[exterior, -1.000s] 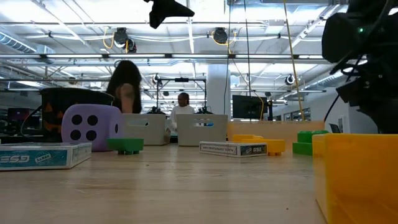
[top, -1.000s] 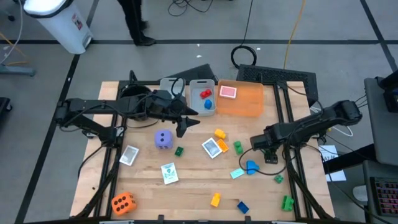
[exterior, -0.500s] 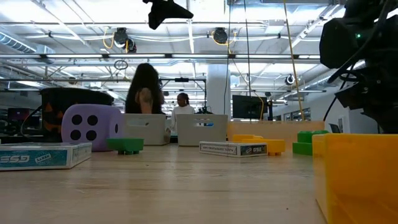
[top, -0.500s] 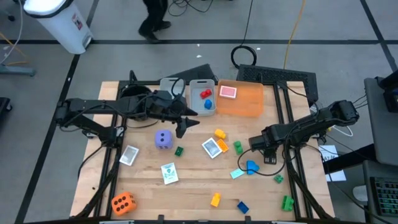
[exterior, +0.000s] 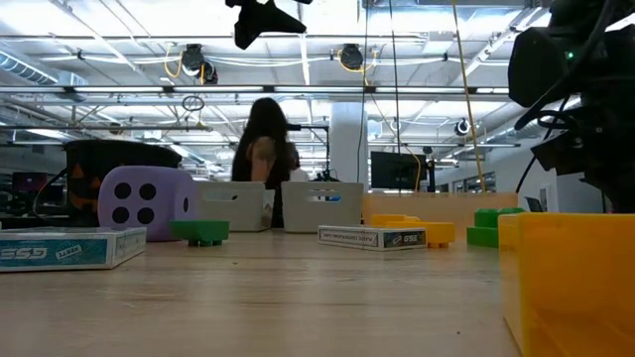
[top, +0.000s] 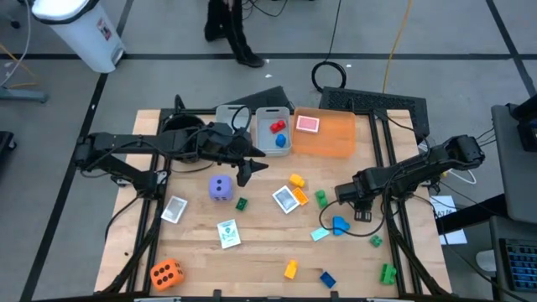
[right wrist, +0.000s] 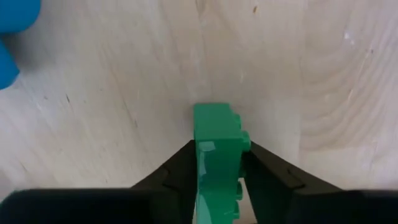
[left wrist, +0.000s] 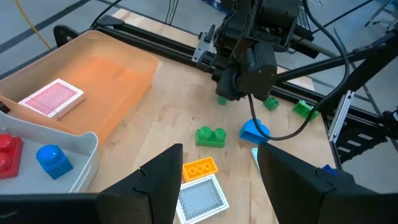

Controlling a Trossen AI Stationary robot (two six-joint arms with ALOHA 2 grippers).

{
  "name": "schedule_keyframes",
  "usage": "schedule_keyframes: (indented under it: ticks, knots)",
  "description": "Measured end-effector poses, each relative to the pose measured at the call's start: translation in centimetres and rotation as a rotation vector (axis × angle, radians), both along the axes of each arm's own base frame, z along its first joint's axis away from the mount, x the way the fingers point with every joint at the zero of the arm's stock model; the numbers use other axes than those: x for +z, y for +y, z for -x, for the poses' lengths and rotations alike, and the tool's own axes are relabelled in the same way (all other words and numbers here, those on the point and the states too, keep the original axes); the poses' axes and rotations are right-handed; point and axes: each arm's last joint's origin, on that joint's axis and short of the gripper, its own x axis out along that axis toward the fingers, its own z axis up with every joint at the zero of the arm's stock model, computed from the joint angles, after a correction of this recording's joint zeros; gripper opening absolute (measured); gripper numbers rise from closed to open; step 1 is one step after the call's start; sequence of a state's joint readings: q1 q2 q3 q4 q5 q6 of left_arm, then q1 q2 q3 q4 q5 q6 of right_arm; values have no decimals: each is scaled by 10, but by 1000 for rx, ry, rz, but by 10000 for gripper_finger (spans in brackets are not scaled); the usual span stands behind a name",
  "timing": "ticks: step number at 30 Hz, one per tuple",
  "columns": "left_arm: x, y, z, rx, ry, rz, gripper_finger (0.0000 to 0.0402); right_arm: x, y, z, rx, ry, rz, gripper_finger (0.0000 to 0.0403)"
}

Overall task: Pick & Place Toys
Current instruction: Put the green gamepiece into the right gray bin

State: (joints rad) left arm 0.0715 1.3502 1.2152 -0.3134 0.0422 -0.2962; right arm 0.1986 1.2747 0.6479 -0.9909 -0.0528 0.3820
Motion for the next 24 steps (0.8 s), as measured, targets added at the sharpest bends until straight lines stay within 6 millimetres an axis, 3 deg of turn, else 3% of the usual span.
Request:
schedule_keyframes:
  ticks: [4,14,24]
  knots:
    - [0,0,0,0,0,0,216,0,0,0,0,-1,0,88]
    - [0,0,0,-3,0,-6,216,3,0,0,-40,-28,-5,99]
    - [0,3,0,8,-2,-5,216,27,0,-11,-65,-162,-29,98]
